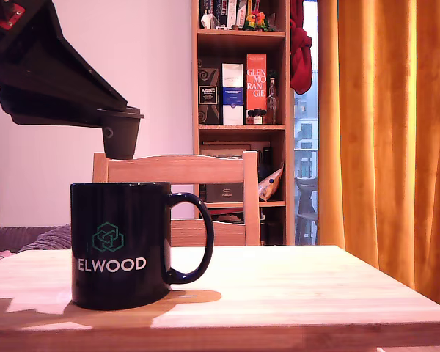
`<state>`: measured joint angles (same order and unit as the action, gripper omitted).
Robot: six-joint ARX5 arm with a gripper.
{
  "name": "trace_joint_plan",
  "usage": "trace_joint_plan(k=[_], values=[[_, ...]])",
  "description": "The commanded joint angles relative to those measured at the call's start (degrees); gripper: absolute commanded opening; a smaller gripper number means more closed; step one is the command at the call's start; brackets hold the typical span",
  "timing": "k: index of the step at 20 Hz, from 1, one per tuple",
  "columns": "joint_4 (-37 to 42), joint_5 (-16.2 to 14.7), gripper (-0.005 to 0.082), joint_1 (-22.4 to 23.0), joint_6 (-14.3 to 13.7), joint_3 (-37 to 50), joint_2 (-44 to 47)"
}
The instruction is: Pick up the coffee capsules on the table and drop them inside the coffee cup
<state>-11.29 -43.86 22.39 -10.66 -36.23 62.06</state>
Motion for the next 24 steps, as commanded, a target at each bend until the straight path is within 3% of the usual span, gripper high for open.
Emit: trace_joint_plan(k=[1, 24], values=[[0.2, -0.3, 0.0249, 0.2, 0.2, 0.3, -0.2], [1.0, 1.4, 0.0249, 0.2, -0.5, 0.3, 6.5]])
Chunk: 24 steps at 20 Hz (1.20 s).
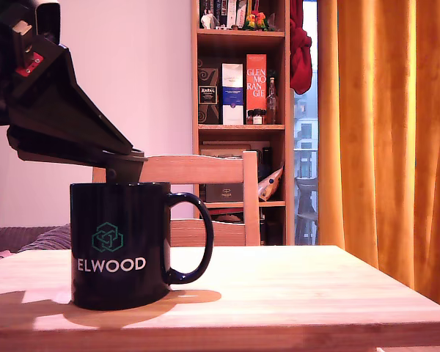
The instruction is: Pick up the coffee capsules on the table and drop them inside the coffee cup
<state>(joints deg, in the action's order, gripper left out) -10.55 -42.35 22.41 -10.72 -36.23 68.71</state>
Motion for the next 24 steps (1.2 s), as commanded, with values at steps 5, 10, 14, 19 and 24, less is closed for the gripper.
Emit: trace_joint_plan(k=[5, 10, 14, 19, 24], values=[[0.0, 0.0, 0.0249, 0.2, -0.2, 0.3, -0.1], [0.1, 0.0, 0.0396, 0.2, -0.2, 0.3, -0.1], [0.0, 0.9, 0.0574, 0.2, 0.2, 0.3, -0.1], [0.1, 0.9, 0.0566, 0.2, 0.2, 0.3, -0.1], [0.1, 0.8, 0.0219, 0.2, 1.9, 0.3, -0.2]])
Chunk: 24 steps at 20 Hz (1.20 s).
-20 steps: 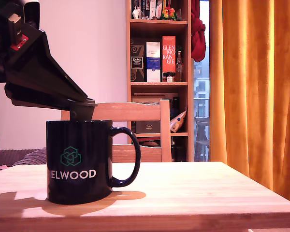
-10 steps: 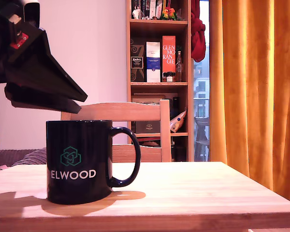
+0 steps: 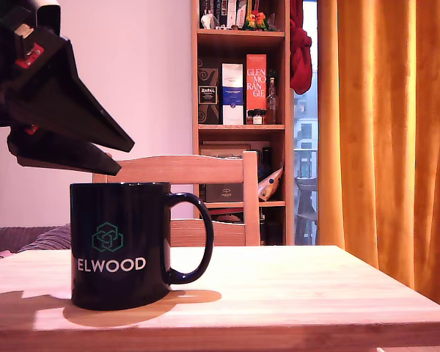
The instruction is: Pick up the coffee capsules on the table and drop them inside the coffee cup
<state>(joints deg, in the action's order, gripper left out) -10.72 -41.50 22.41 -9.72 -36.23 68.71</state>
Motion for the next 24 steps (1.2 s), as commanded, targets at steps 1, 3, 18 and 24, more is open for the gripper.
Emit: trace_joint_plan(k=[1, 3, 18, 24], values=[[0.3, -0.1, 0.0077, 0.2, 0.9, 0.3, -0.2], [0.5, -0.1, -0.0019, 0.2, 0.8, 0.3, -0.2], [-6.7, 2.3, -0.0020, -3.1, 4.3, 0.3, -15.1], [-9.6, 4.9, -0.0020, -7.8, 4.9, 2.1, -20.4]])
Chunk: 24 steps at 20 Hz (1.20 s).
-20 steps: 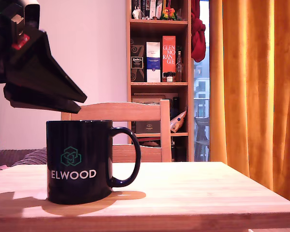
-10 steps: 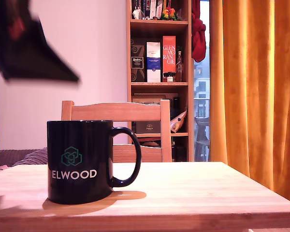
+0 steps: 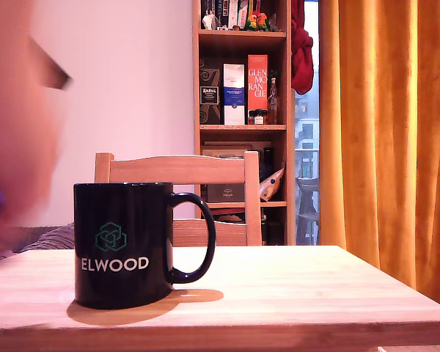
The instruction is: Pick up the coffee capsules on the table and drop them inside the coffee cup
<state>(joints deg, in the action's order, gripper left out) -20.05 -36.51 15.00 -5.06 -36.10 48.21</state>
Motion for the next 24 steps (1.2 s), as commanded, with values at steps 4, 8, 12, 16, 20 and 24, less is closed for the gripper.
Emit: trace_joint_plan(k=[4, 8, 12, 16, 20, 24], values=[[-1.4, 0.4, -0.0020, -1.7, 2.1, 3.5, -1.5], [-1.6, 1.8, -0.0020, -1.7, 3.8, 3.5, -2.8], [-1.7, 2.7, -0.0020, -1.7, 4.7, 3.5, -3.3], [-2.4, 2.7, -0.0020, -1.2, 4.7, 3.5, -3.3], [-2.7, 3.8, -0.0020, -1.1, 4.7, 3.5, -3.3], [-2.7, 5.1, -0.0020, -1.1, 4.6, 4.0, -3.5]])
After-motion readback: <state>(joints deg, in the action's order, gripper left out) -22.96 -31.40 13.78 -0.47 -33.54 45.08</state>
